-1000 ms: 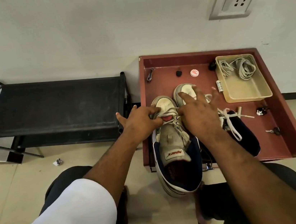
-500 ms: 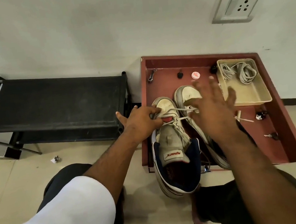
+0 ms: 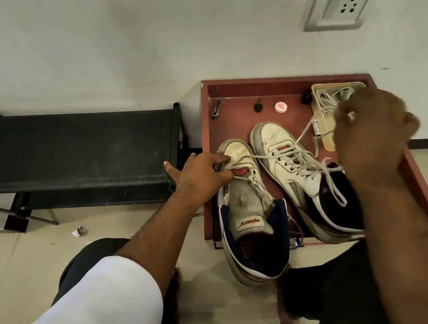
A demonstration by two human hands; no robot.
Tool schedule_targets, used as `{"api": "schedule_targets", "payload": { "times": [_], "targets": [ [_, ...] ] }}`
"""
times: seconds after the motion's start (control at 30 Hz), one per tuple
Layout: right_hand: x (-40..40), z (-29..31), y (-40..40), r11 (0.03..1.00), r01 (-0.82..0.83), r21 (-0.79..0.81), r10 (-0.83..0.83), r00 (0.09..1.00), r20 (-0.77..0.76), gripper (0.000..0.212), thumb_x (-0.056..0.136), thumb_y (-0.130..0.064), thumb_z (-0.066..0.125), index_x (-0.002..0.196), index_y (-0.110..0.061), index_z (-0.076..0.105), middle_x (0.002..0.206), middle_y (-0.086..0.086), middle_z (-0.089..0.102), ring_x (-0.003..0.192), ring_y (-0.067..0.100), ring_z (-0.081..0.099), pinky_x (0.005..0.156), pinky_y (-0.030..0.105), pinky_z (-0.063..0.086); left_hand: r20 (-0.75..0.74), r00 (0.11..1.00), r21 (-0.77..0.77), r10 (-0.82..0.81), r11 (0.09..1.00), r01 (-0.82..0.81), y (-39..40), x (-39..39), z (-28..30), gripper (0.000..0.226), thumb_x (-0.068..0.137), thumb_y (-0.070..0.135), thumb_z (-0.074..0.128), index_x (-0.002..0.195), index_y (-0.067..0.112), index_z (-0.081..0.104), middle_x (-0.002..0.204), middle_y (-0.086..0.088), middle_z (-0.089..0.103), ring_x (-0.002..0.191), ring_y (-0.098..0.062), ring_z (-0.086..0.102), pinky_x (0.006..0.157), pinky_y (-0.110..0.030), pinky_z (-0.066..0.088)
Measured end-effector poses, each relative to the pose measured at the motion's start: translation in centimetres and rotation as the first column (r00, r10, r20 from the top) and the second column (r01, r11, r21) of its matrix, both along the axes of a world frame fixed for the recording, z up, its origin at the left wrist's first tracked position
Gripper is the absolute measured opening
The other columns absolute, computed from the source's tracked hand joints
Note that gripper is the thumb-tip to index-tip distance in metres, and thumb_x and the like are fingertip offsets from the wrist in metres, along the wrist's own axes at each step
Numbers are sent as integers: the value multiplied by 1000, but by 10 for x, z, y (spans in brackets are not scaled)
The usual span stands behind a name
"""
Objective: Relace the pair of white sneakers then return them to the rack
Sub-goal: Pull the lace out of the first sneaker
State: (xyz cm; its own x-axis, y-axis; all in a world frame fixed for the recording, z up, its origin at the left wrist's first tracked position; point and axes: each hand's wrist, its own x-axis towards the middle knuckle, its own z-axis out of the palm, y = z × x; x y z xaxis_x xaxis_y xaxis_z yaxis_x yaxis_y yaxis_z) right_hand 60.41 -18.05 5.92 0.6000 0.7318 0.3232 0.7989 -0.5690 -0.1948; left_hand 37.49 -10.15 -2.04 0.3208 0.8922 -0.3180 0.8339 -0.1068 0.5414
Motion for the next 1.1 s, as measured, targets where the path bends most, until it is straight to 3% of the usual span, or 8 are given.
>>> {"api": "schedule_targets", "payload": {
  "times": [0.13, 0.23, 0.3, 0.47, 0.73, 0.97, 1.03, 1.1],
  "targets": [
    [21, 9, -22, 997, 72, 30, -68, 988, -139, 27, 84, -29, 64, 106, -17, 72, 125, 8, 61, 117, 40, 50, 95, 51, 39, 86, 996, -2, 38, 999, -38, 0, -3, 1, 28, 86, 44, 69, 113, 39, 66, 112, 18, 63, 119, -8, 52, 112, -65, -12],
    [-9, -2, -18, 993, -121, 5, 118, 958, -260, 39, 85, -28, 71, 122, -18, 64, 130, 11, 56, 120, 35, 49, 100, 48, 40, 120, 987, 26, 103, 994, -107, 0, -7, 1, 16, 83, 50, 71, 84, 35, 65, 89, 20, 61, 103, -6, 54, 115, -63, -3],
    [-34, -5, -6, 963, -271, -2, 246, 878, -411, 31, 89, -32, 68, 116, -17, 68, 118, 6, 63, 105, 22, 57, 90, 34, 45, 60, 993, 58, 100, 993, -104, -1, -8, 3, 19, 81, 49, 72, 79, 33, 64, 94, 17, 63, 112, -11, 53, 115, -63, -1],
    [-87, -31, -2, 833, -473, -286, 239, 775, -585, 32, 88, -37, 66, 116, -20, 66, 109, 1, 66, 93, 17, 62, 80, 27, 47, -77, 997, 56, 24, 998, -20, -2, -5, -1, 17, 82, 44, 73, 96, 34, 72, 147, 14, 43, 149, -22, 16, 113, -65, -4],
    [-88, -43, -2, 824, -466, -324, 199, 772, -603, 43, 87, -9, 63, 129, -19, 59, 113, 5, 69, 96, 23, 67, 88, 32, 53, 22, 997, 73, 76, 994, -77, -5, 2, -6, 4, 93, 28, 65, 89, 26, 67, 158, 5, 26, 151, -30, 0, 109, -74, -3],
    [-83, -46, -4, 835, -466, -293, 186, 741, -646, 44, 89, -9, 59, 133, -20, 57, 124, 3, 65, 96, 20, 67, 85, 33, 56, 298, 812, 226, 502, 789, -571, 15, -20, -4, 4, 94, 23, 62, 96, 19, 62, 137, 0, 47, 133, -23, 43, 110, -71, 21],
    [-82, -45, -4, 839, -465, -282, 196, 741, -642, 42, 90, -9, 57, 131, -19, 59, 121, 4, 66, 95, 21, 66, 82, 32, 55, 327, 772, 153, 545, 775, -613, 10, -18, -3, 24, 90, 26, 68, 110, 20, 55, 129, 0, 48, 126, -24, 47, 105, -66, 33],
    [-83, -44, -3, 837, -466, -288, 208, 757, -620, 39, 91, -8, 55, 128, -18, 61, 118, 4, 67, 100, 22, 65, 85, 30, 51, 325, 829, 182, 454, 831, -526, 0, -13, -3, 46, 85, 28, 73, 123, 18, 48, 132, -4, 46, 127, -26, 43, 103, -60, 40]
  ]
}}
